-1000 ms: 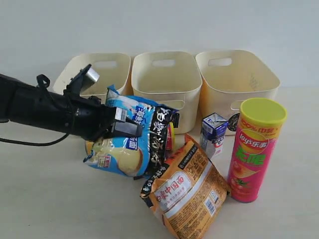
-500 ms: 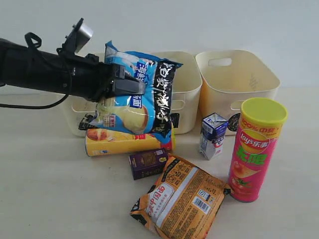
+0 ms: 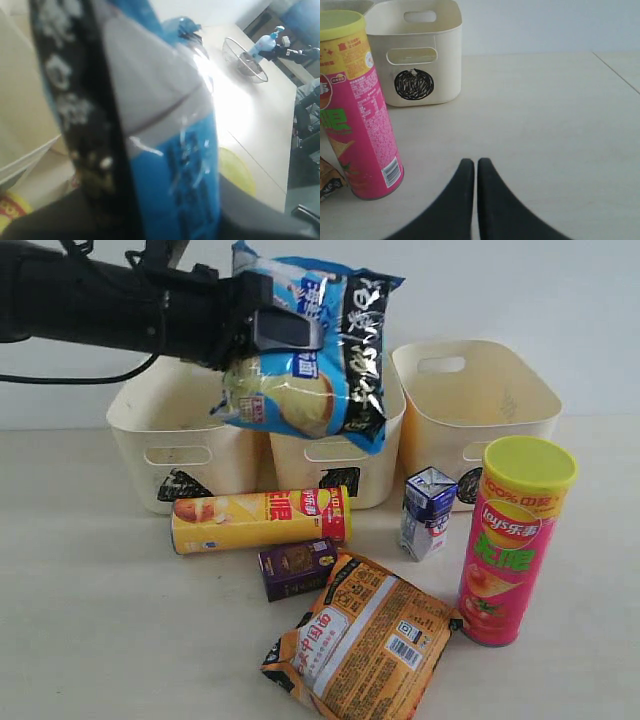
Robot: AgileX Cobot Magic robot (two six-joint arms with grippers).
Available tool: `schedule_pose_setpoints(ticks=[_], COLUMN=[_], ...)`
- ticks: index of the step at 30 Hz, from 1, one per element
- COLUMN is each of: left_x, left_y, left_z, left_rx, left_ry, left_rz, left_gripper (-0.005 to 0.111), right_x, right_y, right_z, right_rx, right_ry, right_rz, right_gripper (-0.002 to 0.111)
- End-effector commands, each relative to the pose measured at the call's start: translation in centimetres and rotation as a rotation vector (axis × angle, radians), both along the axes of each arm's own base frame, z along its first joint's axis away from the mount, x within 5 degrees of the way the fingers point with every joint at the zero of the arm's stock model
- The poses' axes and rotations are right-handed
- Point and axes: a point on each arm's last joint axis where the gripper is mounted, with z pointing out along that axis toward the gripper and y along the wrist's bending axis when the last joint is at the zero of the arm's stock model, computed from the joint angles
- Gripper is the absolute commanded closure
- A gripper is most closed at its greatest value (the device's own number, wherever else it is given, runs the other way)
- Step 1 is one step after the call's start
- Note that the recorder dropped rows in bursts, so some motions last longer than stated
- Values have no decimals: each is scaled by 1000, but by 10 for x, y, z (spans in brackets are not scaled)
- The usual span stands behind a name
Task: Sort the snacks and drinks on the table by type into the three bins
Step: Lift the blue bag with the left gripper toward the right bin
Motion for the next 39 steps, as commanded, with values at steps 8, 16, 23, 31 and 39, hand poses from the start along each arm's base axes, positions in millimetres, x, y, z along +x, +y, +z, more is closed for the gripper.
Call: schedule_pose_setpoints(ticks=[8,16,23,31,39], left_x=[28,54,72,98,110], left_y=[-73,-119,-155,-173,-189], left_z=[16,12,-8,-32,-53], left_rx=[18,33,77,51,26], left_ry=[-182,-322,-449,-484,-518], left_rz=[92,269,364,412,408], left_gripper=[102,102,102,102,102], right_x=[0,0,0,0,0], right_y=[0,0,0,0,0], right_z=[-1,-1,-1,-1,-1], right_rx=[-4,-4,-4,-4,-4], right_ry=[-8,-8,-8,-8,-8], right_rz=[1,1,1,1,1], right_gripper=[108,108,108,108,108])
